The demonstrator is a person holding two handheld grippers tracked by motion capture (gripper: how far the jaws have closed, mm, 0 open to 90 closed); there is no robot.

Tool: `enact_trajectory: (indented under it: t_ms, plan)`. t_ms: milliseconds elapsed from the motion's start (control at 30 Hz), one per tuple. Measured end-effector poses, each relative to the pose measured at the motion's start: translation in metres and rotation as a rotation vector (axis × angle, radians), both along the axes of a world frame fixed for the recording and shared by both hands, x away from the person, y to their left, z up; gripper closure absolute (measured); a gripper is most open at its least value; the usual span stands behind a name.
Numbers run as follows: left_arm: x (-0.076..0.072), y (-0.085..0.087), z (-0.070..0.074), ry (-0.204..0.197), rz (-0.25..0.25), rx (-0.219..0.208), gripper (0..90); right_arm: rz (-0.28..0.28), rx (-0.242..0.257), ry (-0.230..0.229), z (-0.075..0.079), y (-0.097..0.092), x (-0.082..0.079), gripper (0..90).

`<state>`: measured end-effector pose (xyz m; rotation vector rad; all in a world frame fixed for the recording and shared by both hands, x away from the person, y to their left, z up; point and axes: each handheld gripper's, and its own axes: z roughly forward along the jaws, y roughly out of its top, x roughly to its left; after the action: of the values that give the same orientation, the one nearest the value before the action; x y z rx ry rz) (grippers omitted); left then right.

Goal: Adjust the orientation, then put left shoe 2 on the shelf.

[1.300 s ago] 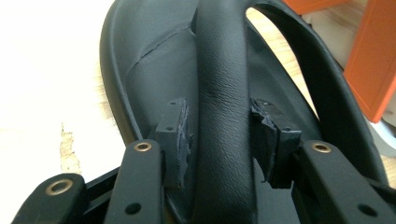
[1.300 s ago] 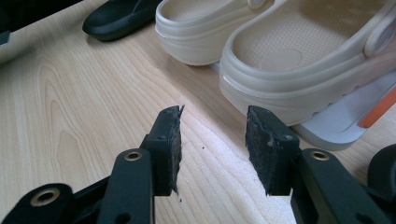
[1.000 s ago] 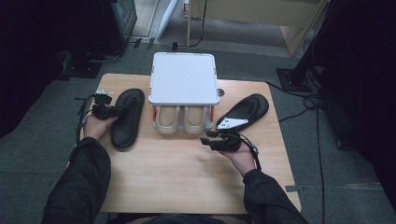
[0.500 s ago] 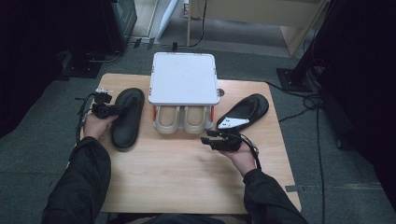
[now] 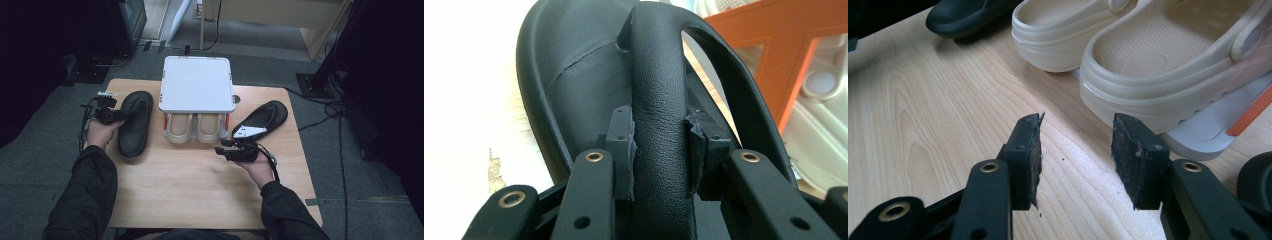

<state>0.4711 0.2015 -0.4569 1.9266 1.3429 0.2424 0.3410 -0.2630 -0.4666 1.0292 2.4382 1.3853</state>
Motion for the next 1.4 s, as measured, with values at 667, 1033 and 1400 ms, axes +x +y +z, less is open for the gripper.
enact_trajectory:
  t_ms: [667,1033,1400]
  plan:
    - [0.005,-0.012,0.03,0.017,0.002,0.004,68.2,-0.001,0.005,0.006,0.0,0.0,0.002,55.4]
    - [0.017,-0.015,0.073,0.006,0.006,-0.007,68.1,0.007,0.012,0.006,0.0,0.001,0.002,55.2]
    - [0.024,-0.011,0.113,0.005,0.024,0.005,68.2,0.011,0.015,0.005,0.001,0.001,0.001,54.8]
